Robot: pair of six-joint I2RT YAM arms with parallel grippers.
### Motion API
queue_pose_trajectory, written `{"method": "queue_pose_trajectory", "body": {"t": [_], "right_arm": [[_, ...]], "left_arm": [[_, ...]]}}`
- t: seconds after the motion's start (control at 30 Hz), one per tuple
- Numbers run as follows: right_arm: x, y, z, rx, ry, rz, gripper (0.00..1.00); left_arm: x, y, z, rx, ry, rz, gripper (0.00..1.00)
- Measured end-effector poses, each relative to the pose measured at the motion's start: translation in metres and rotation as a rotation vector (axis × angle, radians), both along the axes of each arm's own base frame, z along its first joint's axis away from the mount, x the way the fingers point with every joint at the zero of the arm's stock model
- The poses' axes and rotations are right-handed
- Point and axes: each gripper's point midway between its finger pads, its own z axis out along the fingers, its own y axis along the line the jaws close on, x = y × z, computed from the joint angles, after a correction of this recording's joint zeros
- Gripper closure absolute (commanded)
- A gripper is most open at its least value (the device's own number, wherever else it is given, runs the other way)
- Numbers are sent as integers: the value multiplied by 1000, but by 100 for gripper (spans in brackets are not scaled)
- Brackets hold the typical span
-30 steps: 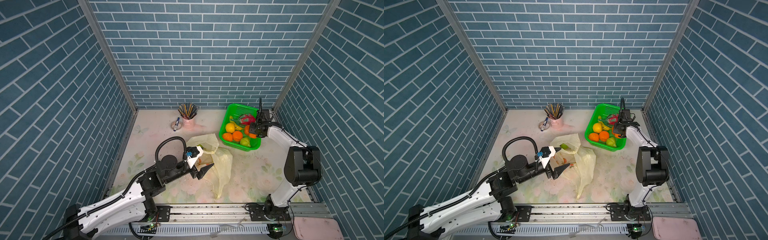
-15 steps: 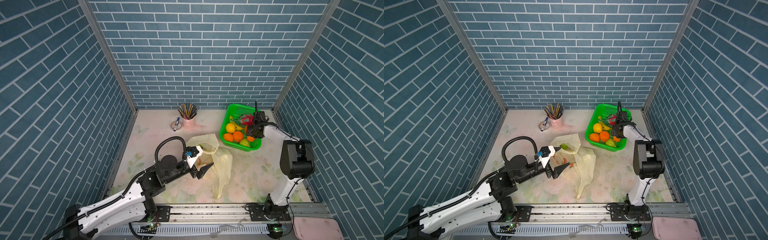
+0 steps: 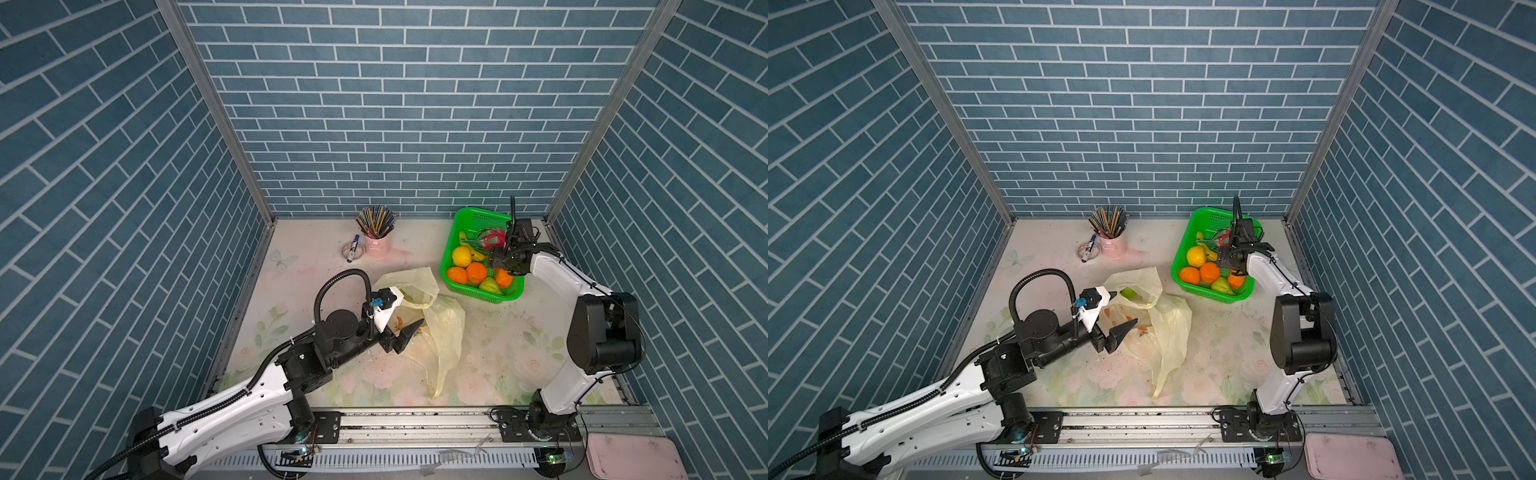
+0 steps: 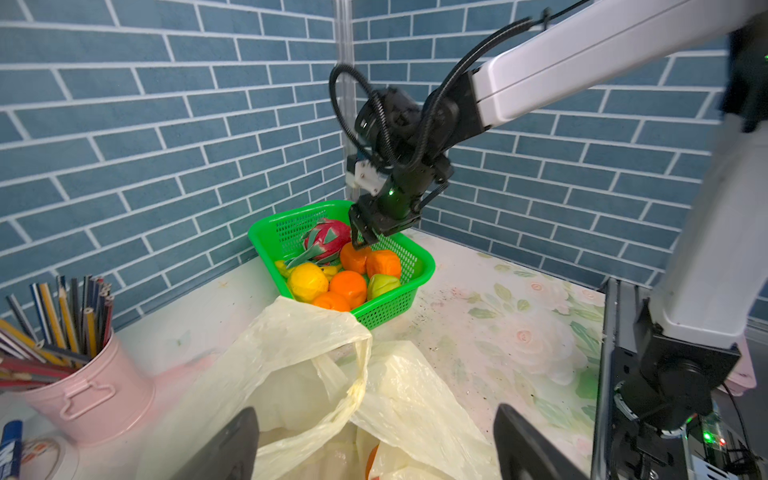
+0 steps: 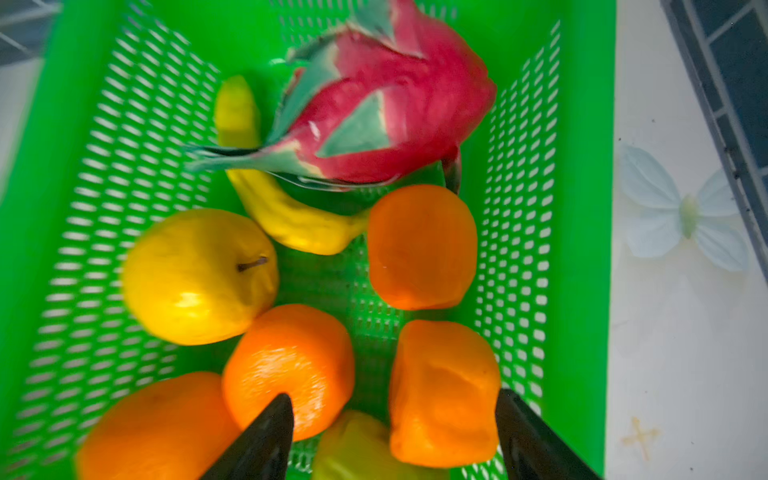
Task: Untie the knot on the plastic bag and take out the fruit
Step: 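Move the right gripper back from the basket to the bag opening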
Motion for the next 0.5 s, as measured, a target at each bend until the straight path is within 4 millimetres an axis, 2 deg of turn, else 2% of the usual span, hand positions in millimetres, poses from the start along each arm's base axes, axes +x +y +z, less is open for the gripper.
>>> {"method": "queue_pose_trajectory", "body": {"t": [0.13, 0.27, 0.37, 0.5], "right_arm": [[-11, 30, 48, 39, -106, 77, 21], [-38, 67, 97, 119, -237, 196, 21], [-71, 92, 122, 183, -321, 301, 22], [-109, 122, 139, 266, -369, 436, 22]], "left_arm": [[8, 7, -6, -12, 52, 71, 16], [14, 10, -15, -26, 114, 119, 22], [16, 10, -23, -29, 162, 141, 27], [17, 10, -32, -35, 220, 161, 33]]}}
